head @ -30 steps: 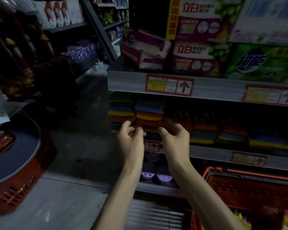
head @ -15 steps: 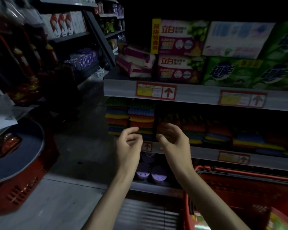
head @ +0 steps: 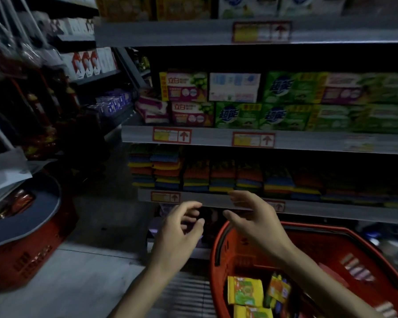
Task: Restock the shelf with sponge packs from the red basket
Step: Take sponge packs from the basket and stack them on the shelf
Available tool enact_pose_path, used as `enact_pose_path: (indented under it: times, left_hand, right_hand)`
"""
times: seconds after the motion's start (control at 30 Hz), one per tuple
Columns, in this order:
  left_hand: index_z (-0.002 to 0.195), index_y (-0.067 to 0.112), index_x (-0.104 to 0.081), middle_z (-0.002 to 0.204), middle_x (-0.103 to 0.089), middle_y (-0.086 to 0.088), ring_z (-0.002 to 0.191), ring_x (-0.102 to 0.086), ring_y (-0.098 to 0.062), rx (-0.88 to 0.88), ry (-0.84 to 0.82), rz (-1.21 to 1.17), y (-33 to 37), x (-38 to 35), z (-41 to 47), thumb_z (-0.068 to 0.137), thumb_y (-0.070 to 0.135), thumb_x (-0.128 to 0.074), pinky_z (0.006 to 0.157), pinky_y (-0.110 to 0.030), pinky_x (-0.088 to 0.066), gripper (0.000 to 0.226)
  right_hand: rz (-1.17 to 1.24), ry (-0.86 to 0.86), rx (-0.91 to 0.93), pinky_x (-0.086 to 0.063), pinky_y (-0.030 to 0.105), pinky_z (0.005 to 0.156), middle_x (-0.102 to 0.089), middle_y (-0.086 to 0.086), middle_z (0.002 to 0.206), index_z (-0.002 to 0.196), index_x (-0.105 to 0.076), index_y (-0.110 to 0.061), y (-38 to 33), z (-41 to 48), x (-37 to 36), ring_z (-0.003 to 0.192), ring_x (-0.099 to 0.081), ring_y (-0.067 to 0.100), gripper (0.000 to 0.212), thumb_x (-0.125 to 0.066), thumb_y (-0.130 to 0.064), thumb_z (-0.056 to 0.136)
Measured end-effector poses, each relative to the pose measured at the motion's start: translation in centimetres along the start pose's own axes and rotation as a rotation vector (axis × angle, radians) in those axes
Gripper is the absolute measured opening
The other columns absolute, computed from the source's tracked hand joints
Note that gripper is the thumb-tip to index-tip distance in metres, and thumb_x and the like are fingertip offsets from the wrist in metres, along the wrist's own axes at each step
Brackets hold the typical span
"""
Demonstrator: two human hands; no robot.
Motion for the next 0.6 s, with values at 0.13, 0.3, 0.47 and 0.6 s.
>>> enact_pose_path:
  times: [0.13, 0.3, 0.47, 0.6]
  left_hand:
    - [0.123, 0.034, -0.064, 0.112, -0.063, 0.016, 0.103, -0.061, 0.001, -0.066, -0.093, 0.119, 2.2, -2.8, -2.8, 0.095, 0.021, -0.070, 0.090, -0.026, -0.054, 0.031]
    - [0.122, 0.039, -0.062, 0.111, -0.060, 0.022, 0.104, -0.059, 0.004, -0.168, -0.249, 0.255, 4.8, -6.2, -6.3, 0.097, 0.026, -0.067, 0.089, -0.023, -0.050, 0.029]
    - [0.131, 0.043, -0.056, 0.115, -0.050, 0.034, 0.108, -0.055, 0.003, -0.206, -0.417, 0.422, 6.0, -9.7, -8.2, 0.099, 0.036, -0.062, 0.090, -0.024, -0.048, 0.034]
    - [0.132, 0.040, -0.056, 0.121, -0.053, 0.027, 0.113, -0.053, 0.004, -0.211, -0.508, 0.474, 4.8, -12.9, -8.3, 0.100, 0.035, -0.060, 0.093, -0.022, -0.046, 0.033]
  right_hand:
    - [-0.138, -0.068, 0.056, -0.048, 0.024, 0.101, -0.062, -0.013, 0.132, 0.137, -0.061, -0.026, 1.2, -3.8, 5.0, 0.122, -0.057, 0.004, 0.050, -0.075, -0.038, 0.090]
    - [-0.246, -0.177, 0.101, -0.048, 0.028, 0.103, -0.058, -0.011, 0.135, 0.138, -0.059, -0.025, 3.0, -8.2, 10.1, 0.125, -0.055, 0.006, 0.047, -0.070, -0.037, 0.094]
    - [-0.388, -0.311, 0.057, -0.040, 0.009, 0.095, -0.057, -0.011, 0.136, 0.138, -0.059, -0.028, 6.3, -10.4, 12.5, 0.123, -0.055, 0.006, 0.045, -0.067, -0.036, 0.095]
    - [-0.550, -0.528, -0.075, -0.051, 0.031, 0.092, -0.063, -0.001, 0.126, 0.131, -0.061, -0.025, 10.8, -10.5, 12.5, 0.116, -0.062, 0.020, 0.044, -0.070, -0.037, 0.090]
Point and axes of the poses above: each hand's wrist, its own z-axis towards the middle knuckle, its own x-axis out of the back of the hand, y = z × x, the point moved 5 cm from there along z, towards the middle knuckle
